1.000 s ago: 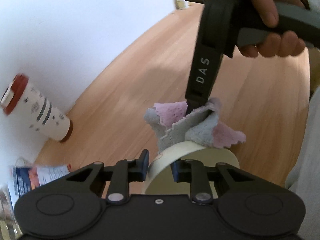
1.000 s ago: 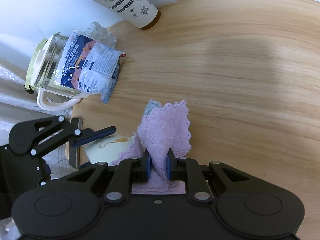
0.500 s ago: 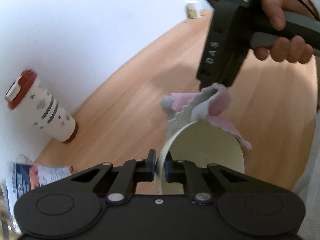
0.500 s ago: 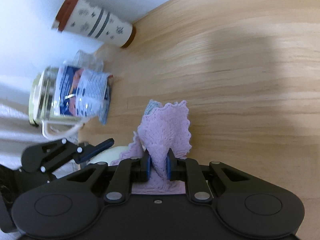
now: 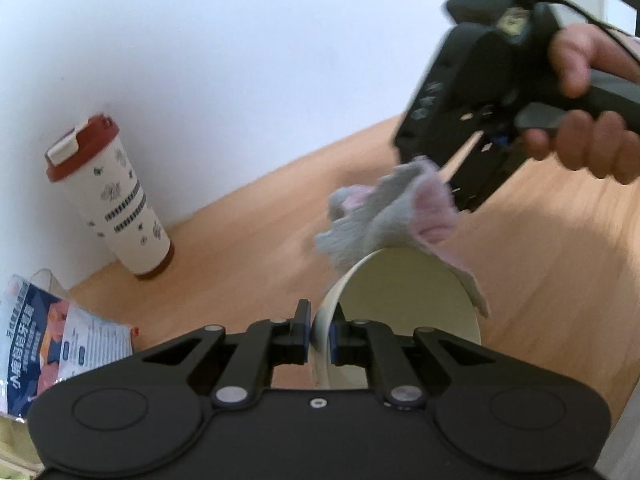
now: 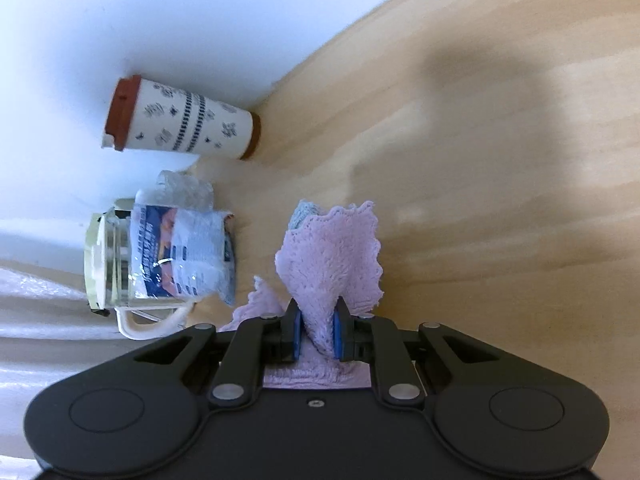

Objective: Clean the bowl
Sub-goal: 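Keep wiping the bowl's outer wall with the cloth in the right gripper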

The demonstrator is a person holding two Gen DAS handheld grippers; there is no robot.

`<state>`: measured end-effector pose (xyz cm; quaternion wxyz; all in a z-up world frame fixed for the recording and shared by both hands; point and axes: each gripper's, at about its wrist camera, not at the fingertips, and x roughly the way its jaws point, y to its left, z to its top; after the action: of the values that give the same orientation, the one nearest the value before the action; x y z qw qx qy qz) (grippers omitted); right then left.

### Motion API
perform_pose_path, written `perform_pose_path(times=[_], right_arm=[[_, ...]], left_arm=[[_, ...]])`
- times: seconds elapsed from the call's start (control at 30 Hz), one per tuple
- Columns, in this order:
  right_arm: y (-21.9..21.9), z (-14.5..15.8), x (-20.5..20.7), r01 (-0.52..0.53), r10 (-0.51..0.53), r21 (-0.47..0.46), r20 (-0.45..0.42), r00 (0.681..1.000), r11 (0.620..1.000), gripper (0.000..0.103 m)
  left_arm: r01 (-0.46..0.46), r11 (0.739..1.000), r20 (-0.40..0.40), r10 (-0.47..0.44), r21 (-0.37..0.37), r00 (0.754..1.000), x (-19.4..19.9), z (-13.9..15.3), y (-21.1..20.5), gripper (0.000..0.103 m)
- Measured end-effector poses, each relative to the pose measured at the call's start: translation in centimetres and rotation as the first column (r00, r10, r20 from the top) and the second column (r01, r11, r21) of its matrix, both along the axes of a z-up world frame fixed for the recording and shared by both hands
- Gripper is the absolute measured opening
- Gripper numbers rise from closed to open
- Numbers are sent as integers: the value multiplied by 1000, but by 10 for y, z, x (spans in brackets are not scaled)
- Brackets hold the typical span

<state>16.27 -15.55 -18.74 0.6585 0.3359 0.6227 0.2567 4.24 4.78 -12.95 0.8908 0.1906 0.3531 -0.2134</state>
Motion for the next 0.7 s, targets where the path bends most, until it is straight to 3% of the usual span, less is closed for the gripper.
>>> perform_pose_path(times=[0.2,0.3,0.43,0.7], right_arm=[[44,3,23,-129,129,-21,-4,992,991,18],[69,7,23,-209,211,-73,21,977,975,18],[70,4,24,-229,230,-69,14,973,971,18],[38,-15,13,-209,208,-170,-23,978,963,18]], left_arm=[[-15,1000,29,14,16,999,-5,-7,-6,9],[-20,1000,43,19,20,999,-11,-8,-5,9],[-40,999,48,39,13,998,-16,-8,-4,9],[-82,997,9,81,16,997,-24,-11,6,8]])
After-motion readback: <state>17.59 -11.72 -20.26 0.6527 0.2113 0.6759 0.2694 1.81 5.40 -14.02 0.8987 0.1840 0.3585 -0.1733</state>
